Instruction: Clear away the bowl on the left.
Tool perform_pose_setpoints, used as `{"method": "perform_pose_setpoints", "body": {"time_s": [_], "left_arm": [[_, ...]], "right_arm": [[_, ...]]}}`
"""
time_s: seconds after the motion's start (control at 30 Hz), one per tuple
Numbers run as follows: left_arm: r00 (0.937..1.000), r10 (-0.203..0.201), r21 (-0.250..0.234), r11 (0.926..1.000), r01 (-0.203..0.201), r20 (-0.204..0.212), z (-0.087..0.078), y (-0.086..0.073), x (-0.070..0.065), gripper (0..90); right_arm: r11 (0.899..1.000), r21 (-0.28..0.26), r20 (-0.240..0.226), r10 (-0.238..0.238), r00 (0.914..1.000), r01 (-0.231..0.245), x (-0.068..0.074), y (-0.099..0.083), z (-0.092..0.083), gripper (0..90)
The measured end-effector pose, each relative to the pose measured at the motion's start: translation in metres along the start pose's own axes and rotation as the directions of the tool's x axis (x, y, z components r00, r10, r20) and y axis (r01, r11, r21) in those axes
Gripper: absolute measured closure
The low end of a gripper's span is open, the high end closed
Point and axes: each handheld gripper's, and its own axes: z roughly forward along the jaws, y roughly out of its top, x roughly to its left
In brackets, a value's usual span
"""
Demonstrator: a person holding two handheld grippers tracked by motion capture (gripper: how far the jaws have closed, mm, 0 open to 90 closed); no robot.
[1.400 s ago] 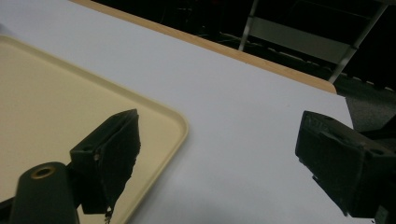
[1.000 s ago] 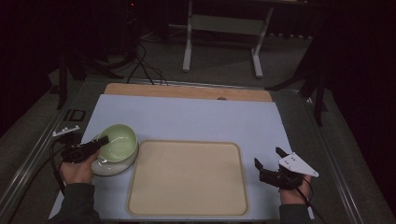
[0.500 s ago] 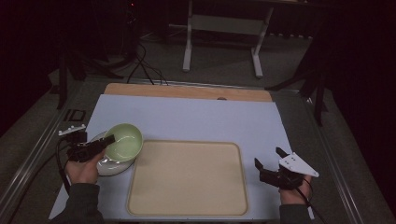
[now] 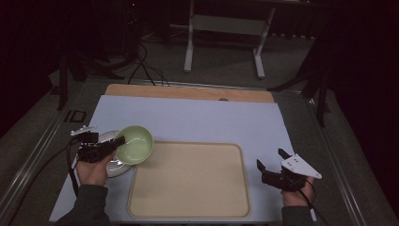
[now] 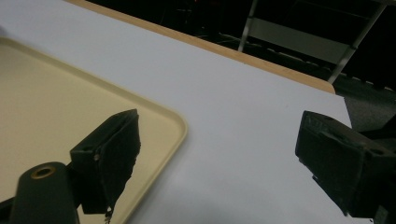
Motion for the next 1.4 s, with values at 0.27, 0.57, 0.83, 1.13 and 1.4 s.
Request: {"method": "perform_pose_setpoints", "body": {"time_s": [0.27,0.57,0.83,1.13,1.4], "left_arm": [[0.9999,0.005,0.004,1.0000,-0.005,0.015,0.002,-0.001,-0.006,80.5],[0.9994,0.020,0.009,0.9997,-0.020,0.029,0.005,-0.001,-0.015,80.3],[0.9981,0.037,0.017,0.9991,-0.038,0.048,0.009,-0.002,-0.023,80.2],[0.9964,0.051,0.022,0.9984,-0.053,0.067,0.012,-0.003,-0.030,80.3],[0.9952,0.060,0.025,0.9978,-0.062,0.078,0.013,-0.004,-0.035,80.2]], "right_arm": [[1.000,-0.006,0.000,-0.002,1.0000,0.002,0.000,0.000,0.000,13.6],[1.000,-0.007,-0.002,-0.001,1.0000,0.001,0.000,0.000,0.000,13.6],[1.000,-0.008,-0.003,-0.002,1.0000,0.002,0.000,0.000,-0.001,13.6],[1.000,-0.009,-0.002,-0.001,1.0000,0.001,0.000,0.000,-0.001,13.6],[1.000,-0.009,-0.002,-0.002,1.0000,0.002,0.000,0.000,-0.001,13.6]]}}
